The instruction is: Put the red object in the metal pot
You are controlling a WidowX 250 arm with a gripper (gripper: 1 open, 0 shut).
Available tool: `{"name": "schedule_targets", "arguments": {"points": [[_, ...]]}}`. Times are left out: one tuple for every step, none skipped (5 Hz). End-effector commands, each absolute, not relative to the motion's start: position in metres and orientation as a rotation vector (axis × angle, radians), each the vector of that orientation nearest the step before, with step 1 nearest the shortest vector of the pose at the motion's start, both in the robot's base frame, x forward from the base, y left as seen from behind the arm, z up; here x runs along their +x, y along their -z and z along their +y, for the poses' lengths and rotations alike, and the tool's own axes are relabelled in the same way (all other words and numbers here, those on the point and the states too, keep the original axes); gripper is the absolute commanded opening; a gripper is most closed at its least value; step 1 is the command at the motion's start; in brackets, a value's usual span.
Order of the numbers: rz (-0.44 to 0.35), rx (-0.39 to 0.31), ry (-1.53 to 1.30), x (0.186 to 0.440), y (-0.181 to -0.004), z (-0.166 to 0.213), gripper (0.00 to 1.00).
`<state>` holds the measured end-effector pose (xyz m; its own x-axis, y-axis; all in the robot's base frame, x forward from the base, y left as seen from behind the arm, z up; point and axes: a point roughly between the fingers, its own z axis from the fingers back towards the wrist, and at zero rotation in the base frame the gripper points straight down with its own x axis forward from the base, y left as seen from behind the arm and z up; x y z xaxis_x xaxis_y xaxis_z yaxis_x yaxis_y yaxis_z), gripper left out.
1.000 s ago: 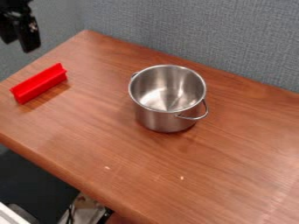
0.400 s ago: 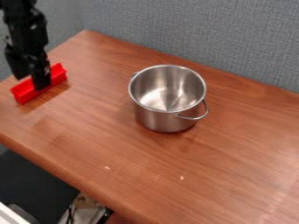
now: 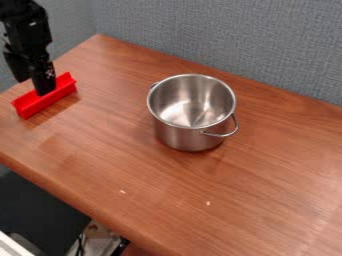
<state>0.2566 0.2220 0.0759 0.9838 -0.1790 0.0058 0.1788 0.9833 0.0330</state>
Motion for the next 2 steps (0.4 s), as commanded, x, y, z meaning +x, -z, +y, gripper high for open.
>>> {"name": "schedule_targets", "arguments": {"points": [[-0.118, 0.115, 0.223, 0.273, -0.108, 0.230, 1.00], [-0.124, 0.097, 0.159, 0.285, -0.085, 0.248, 1.00]]}}
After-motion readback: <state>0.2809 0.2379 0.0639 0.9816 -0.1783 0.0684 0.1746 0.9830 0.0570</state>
